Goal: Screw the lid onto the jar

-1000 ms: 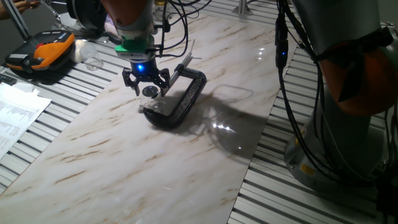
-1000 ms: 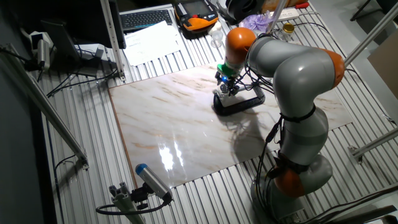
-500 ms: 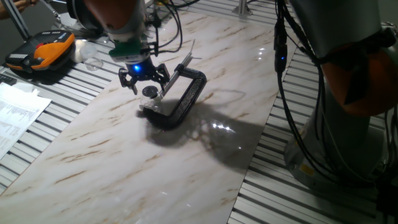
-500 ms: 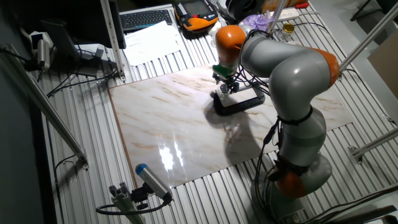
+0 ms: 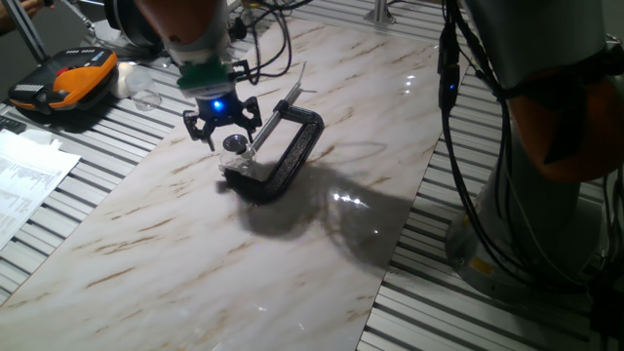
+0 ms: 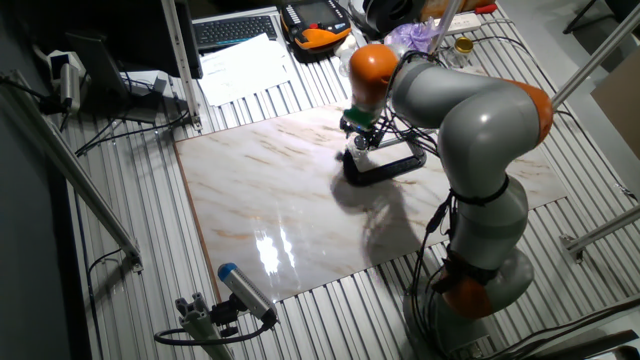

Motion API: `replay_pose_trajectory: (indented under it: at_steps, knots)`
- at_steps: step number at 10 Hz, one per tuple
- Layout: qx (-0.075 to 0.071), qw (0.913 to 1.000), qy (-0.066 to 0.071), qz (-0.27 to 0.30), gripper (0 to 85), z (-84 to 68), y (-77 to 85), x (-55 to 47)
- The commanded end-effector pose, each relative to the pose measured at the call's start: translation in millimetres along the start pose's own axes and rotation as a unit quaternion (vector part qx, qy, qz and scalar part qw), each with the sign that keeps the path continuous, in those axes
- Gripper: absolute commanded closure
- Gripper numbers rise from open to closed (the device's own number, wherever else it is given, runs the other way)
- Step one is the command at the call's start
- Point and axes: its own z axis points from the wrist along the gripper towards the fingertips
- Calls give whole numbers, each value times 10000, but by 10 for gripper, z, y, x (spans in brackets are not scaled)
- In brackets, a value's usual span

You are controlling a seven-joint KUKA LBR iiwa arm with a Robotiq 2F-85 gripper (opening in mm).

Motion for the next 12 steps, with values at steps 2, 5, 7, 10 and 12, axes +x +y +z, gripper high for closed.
replay_pose_trajectory:
  at_steps: [2,5,7,10,12]
  knots:
    - [-160,8811,-100,-4725,340,-23,-3,11]
    - [-143,8538,-142,-5203,340,-123,-5,43]
    - [-324,7999,-288,-5985,510,-179,5,87]
    - [-565,7986,-99,-5991,510,-58,4,180]
    - [-500,7989,-63,-5994,510,-83,-17,175]
